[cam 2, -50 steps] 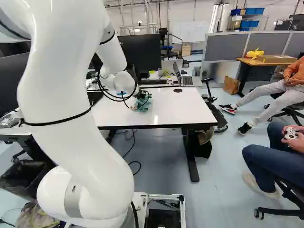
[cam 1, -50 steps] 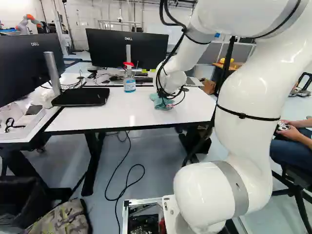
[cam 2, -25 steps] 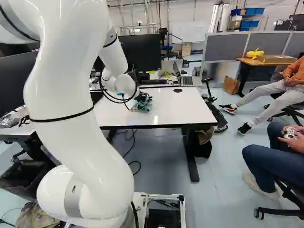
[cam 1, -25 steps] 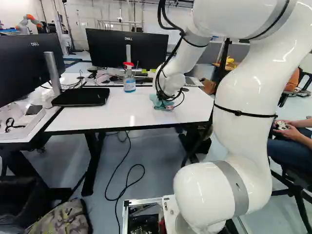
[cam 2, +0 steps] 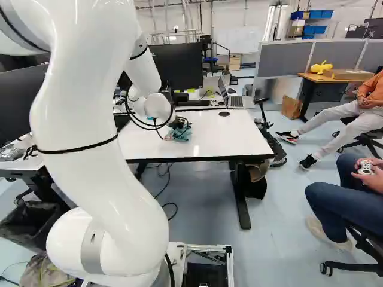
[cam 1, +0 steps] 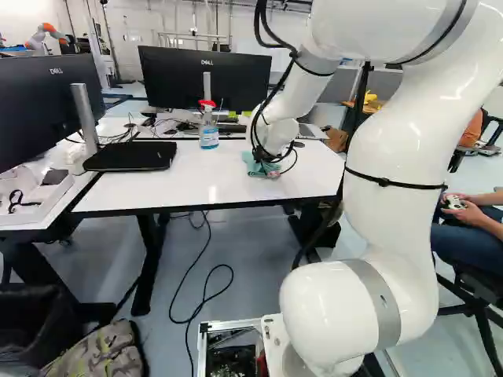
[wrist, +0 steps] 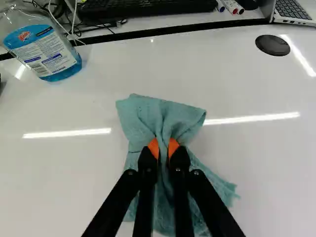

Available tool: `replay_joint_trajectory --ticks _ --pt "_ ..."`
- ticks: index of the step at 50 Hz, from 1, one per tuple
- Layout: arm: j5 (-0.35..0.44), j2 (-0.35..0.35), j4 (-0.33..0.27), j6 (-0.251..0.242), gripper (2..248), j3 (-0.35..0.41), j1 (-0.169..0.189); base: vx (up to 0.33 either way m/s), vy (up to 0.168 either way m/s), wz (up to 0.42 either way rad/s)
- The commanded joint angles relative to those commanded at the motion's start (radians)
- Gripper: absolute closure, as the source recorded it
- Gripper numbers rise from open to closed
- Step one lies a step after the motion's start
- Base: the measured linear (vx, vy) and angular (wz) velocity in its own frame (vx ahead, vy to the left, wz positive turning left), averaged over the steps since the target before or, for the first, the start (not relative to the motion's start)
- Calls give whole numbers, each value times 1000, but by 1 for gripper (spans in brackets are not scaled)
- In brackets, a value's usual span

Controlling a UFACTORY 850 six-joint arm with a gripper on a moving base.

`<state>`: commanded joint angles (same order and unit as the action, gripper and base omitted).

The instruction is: Clean the table with the green towel

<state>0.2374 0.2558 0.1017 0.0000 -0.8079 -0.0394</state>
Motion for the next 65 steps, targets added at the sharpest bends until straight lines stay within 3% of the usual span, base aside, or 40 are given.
replay_joint_trajectory --ticks 27,46,65 --pt "-2 3 0 0 209 -3 2 0 0 0" --pt "-2 29 0 0 209 -35 48 0 0 0" --pt "-2 -34 0 0 209 40 58 0 0 0"
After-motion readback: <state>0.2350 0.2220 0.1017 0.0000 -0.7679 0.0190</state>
